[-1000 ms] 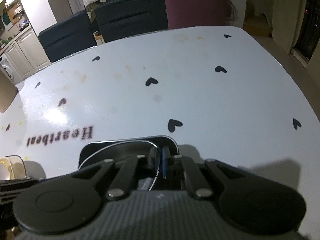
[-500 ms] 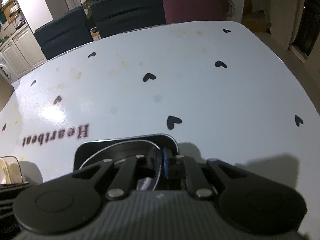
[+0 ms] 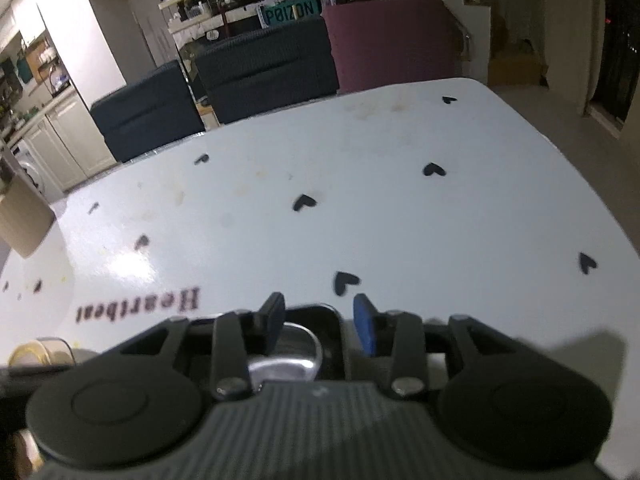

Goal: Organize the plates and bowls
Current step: 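Lift the round steel bowl with both grippers and lower it into the square tray, then open both grippers and close them on the square tray rim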

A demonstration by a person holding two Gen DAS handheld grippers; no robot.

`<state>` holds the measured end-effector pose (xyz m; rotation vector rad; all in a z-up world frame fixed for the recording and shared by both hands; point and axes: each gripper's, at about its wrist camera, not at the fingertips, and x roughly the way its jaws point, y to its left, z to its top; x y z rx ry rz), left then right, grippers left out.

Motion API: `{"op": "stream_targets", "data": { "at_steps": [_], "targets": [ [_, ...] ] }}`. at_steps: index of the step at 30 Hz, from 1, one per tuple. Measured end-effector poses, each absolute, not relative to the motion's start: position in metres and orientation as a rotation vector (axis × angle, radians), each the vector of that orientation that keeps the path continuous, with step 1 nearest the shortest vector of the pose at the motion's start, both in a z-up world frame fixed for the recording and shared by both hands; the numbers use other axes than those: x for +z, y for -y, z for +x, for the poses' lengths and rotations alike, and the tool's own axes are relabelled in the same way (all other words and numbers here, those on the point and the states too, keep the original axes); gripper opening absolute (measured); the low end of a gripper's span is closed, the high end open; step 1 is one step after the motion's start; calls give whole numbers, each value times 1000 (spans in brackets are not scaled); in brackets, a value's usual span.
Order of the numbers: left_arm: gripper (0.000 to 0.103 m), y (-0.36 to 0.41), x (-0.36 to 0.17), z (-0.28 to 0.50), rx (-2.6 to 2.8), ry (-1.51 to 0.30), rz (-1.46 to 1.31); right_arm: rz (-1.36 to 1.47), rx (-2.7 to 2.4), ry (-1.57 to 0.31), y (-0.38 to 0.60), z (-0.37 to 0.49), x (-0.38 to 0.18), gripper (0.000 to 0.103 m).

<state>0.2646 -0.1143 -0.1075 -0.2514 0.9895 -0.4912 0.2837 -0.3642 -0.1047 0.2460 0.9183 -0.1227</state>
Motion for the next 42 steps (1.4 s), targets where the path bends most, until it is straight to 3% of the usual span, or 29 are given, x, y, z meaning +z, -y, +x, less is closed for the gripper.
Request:
{"op": "stream_targets", "data": {
  "at_steps": [18,32,35,42],
  "targets": [
    [18,136,-134,285,-436,-1034,-177,97,-54,-1137,359,277,-138,42],
    [19,134,-135,277,-463,-1058,-157,161,-96,-1060,366,284,-130,43],
    [19,135,-134,276,-469,-1062,-146,204,-73,-1060,373,280,-127,23],
    [17,133,-138,277,-484,-1111,-182,159,-47,-1082,368,280,-132,17]
  ]
}}
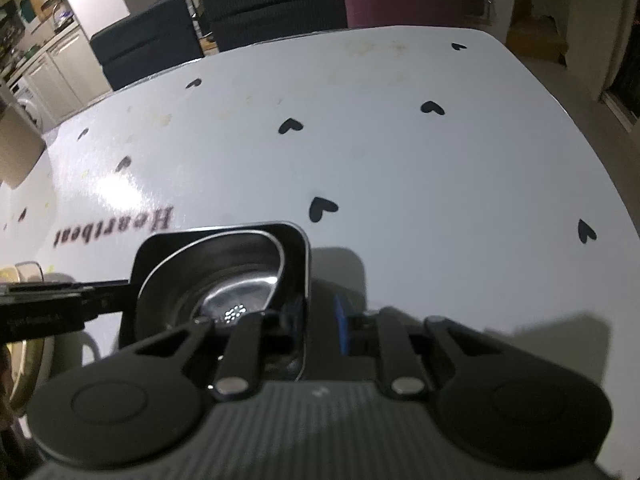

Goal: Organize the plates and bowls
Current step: 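Open both grippers and close them on the square tray rim, then lift the square tray holding the bowl and carry it toward the cream bowl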

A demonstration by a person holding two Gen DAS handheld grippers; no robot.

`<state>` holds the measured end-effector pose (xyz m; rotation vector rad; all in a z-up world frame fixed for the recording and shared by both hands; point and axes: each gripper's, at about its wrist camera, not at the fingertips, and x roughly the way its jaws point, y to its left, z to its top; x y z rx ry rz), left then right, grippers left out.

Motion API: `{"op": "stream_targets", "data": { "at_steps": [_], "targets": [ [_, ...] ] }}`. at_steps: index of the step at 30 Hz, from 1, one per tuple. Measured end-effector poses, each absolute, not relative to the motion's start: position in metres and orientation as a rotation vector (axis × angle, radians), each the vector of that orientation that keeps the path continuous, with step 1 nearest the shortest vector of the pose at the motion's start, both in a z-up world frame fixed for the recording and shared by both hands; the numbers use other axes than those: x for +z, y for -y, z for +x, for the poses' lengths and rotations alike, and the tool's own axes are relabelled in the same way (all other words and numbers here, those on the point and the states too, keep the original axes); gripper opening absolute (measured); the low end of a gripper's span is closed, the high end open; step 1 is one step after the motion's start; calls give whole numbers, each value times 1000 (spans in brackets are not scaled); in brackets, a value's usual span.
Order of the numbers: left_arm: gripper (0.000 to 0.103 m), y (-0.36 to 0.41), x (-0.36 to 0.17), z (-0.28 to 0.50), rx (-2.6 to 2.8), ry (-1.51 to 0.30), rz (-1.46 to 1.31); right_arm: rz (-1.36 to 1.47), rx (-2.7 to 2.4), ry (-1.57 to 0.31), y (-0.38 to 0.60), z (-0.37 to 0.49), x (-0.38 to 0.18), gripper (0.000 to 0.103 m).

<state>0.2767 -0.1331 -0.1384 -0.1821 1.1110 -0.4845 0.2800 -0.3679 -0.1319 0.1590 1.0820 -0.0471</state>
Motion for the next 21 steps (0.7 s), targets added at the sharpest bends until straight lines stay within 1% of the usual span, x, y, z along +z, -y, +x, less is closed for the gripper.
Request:
{"op": "stream_targets", "data": {
  "at_steps": [2,3,11,15,21],
  "targets": [
    [16,134,-139,277,-485,-1116,-178,160,-29,-1084,365,280,-132,11],
    [16,134,-140,277,-485,-1119,-176,159,-25,-1082,364,280,-131,10],
    [16,137,-141,278,-500,-1135,-167,155,-4,-1102,364,273,-128,8],
    [11,138,-141,277,-504,-1130,-182,165,-9,-1074,367,273,-129,8],
    [11,139,-144,277,-509,-1136,-177,204,-18,-1082,372,278,-133,8]
  ]
}}
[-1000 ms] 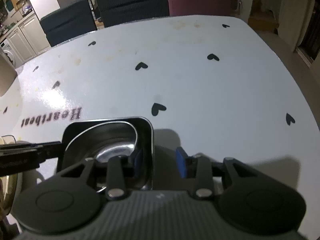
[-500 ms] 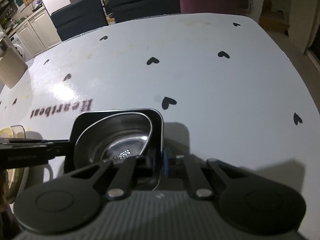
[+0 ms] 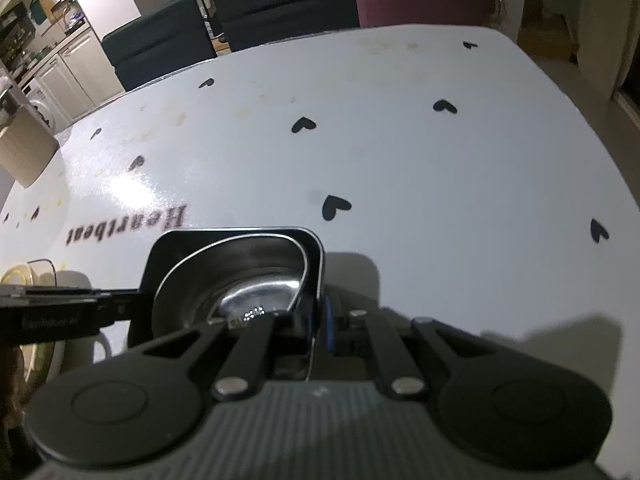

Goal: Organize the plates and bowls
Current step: 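Lift the square tray holding the bowl and carry it toward the cream bowl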

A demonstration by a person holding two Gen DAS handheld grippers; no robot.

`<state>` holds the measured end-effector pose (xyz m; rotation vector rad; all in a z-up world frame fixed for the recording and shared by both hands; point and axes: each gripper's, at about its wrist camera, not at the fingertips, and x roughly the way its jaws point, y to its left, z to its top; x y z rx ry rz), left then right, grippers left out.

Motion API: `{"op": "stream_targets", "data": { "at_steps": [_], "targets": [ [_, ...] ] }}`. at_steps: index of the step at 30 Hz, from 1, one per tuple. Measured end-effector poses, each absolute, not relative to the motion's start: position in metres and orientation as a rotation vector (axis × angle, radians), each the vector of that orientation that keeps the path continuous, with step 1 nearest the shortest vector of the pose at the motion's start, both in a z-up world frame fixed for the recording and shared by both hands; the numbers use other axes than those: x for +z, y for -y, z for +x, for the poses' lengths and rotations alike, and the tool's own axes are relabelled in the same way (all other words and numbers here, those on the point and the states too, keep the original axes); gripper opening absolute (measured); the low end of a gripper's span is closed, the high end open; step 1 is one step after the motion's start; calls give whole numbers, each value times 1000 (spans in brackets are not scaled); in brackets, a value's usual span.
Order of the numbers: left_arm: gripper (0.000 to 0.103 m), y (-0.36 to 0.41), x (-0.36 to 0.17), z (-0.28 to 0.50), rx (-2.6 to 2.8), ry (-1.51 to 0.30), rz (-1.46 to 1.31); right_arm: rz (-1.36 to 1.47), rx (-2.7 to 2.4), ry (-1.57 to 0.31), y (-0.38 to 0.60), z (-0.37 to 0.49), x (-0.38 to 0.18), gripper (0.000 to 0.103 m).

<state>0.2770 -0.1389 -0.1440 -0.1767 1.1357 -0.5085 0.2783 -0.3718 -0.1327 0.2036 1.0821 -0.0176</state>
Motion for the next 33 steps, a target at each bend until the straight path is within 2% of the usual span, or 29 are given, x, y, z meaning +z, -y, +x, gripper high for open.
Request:
{"op": "stream_targets", "data": {
  "at_steps": [16,33],
  "targets": [
    [11,130,-141,278,-491,-1125,-262,283,-11,-1078,380,276,-131,7],
    [9,85,-90,260,-512,-980,-434,505,50,-883,398,247,-84,7]
  ]
}}
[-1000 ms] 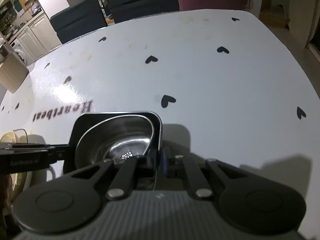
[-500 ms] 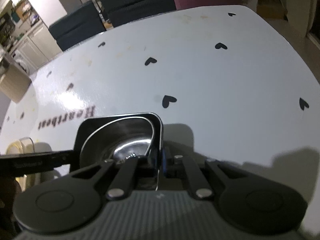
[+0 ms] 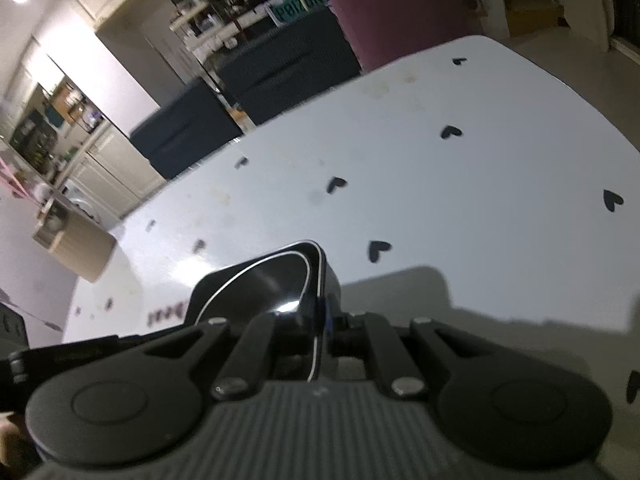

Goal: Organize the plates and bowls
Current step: 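Lift the square tray holding the bowl and carry it toward the cream bowl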

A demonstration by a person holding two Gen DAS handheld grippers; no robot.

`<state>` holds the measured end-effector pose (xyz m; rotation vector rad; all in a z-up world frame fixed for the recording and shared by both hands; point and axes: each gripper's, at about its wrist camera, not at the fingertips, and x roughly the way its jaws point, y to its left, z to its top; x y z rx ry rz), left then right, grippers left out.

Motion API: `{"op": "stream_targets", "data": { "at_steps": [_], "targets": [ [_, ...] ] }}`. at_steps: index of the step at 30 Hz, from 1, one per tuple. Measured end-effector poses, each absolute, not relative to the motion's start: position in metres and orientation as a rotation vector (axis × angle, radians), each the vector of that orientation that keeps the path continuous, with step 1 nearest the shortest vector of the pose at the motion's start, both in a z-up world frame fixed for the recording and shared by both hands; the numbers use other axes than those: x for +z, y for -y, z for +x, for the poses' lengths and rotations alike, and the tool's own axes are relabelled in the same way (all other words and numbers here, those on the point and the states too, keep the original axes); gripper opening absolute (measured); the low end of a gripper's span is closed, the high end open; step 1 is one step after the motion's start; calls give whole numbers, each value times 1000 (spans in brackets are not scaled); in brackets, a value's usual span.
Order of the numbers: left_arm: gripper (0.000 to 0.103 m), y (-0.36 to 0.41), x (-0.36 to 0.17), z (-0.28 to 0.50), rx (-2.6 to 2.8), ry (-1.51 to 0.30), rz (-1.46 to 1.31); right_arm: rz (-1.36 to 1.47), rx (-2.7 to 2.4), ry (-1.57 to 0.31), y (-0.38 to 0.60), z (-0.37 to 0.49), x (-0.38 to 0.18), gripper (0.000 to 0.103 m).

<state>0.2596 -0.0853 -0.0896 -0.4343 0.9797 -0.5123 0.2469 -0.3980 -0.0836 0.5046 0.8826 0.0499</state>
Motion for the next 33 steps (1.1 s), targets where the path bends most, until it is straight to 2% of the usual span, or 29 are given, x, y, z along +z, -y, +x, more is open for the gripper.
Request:
{"op": "stream_targets", "data": {
  "at_steps": [17,33],
  "targets": [
    [9,-6,-47,225,-454,-820,-544,513,163,-743,350,228,-53,7],
    [9,-90,-29,185,-364,-720,-601,508,311,-699,298,228,-41,7]
  ]
}}
